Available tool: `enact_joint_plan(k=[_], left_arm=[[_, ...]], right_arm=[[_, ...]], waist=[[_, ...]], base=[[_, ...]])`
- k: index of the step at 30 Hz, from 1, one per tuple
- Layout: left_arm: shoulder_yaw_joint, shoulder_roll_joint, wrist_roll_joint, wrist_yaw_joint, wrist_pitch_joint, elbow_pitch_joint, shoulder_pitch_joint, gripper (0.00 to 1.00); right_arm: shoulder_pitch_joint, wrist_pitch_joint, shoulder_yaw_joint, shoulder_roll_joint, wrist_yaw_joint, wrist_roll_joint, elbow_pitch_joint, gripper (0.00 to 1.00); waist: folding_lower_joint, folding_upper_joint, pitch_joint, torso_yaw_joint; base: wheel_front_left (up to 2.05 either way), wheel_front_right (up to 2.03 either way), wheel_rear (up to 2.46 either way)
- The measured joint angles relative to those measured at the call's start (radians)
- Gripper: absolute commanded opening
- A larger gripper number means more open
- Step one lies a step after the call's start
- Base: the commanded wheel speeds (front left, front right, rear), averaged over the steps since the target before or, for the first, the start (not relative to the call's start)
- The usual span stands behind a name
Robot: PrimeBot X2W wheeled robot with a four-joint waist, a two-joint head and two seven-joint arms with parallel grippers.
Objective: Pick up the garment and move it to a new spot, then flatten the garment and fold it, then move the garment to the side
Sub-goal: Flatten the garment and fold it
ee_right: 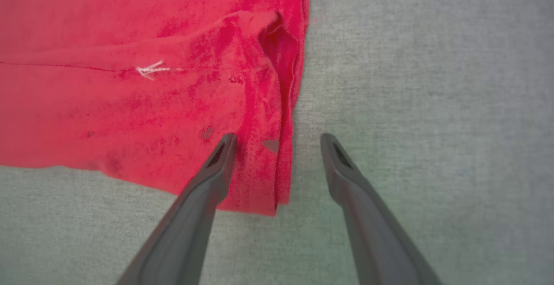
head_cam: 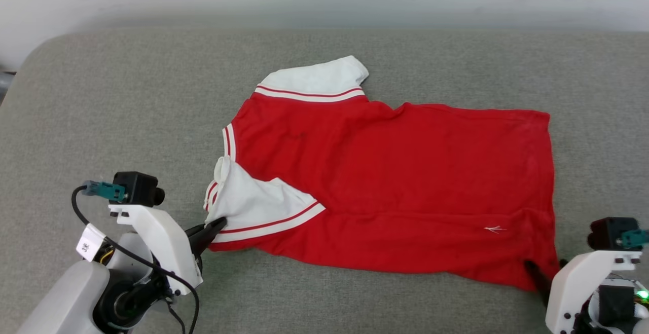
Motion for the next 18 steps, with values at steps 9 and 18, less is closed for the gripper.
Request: enact_joint_plan(k=[9, 18], left_arm=[[-0.012, -0.024, 0.007, -0.012, -0.027, 0.005, -0.010, 0.00], [-0.013, -0.039, 0.006, -0.028, -0.077, 0.043, 0.039, 0.00]], right_arm=[[-0.047, 0.077, 0.037, -0.024, 0.000, 0.035, 0.079, 0.00], [-0.060, 0.083, 0.078, -0.065, 0.000, 0.066, 0.077, 0.00]], waist=[[-0.0001, 0.0000, 0.041, 0.026], [0.0000, 0.0000, -0.013, 0.017]], base=[[0.00, 0.00, 0.00], [0.00, 0.00, 0.00]])
